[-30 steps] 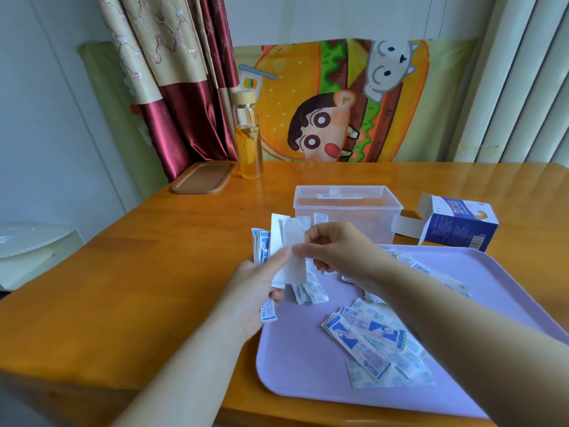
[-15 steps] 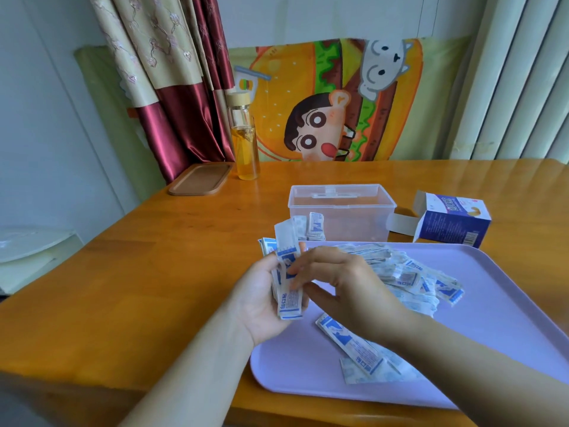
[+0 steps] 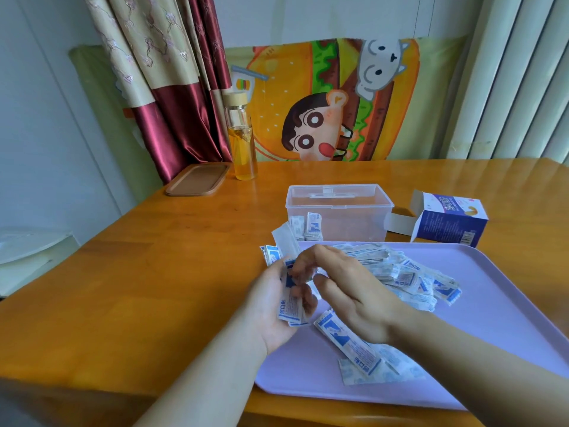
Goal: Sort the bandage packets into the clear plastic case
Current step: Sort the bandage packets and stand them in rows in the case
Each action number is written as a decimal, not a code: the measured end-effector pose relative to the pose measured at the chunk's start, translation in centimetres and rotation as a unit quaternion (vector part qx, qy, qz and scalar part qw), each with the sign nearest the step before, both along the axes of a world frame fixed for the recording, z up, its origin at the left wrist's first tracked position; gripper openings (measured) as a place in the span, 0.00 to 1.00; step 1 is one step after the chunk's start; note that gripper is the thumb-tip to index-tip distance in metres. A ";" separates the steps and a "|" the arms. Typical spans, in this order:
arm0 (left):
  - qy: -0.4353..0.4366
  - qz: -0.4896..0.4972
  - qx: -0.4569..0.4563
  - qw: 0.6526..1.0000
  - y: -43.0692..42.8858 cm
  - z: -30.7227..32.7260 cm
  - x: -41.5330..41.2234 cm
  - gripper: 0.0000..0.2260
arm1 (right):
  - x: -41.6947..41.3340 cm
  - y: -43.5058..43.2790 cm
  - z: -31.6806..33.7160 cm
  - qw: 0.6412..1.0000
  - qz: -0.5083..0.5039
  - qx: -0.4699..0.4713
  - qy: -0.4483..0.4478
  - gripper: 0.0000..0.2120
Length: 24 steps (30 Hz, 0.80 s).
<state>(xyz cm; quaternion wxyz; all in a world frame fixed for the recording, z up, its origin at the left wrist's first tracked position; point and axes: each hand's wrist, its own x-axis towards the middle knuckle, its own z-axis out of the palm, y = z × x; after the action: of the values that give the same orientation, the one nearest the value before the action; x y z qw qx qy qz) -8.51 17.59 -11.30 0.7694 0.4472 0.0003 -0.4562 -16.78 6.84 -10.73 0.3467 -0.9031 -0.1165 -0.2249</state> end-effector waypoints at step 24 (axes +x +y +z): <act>0.010 -0.008 -0.038 0.999 0.8 0.9 -0.4 0.10 | 0.1 -0.9 0.8 0.981 -0.126 0.089 -0.117 0.07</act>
<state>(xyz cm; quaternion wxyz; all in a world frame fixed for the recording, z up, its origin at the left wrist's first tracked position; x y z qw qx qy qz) -8.87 18.43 -10.35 0.7819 0.4134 -0.0127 -0.4664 -16.69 5.98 -9.93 0.3790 -0.8435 -0.0212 -0.3801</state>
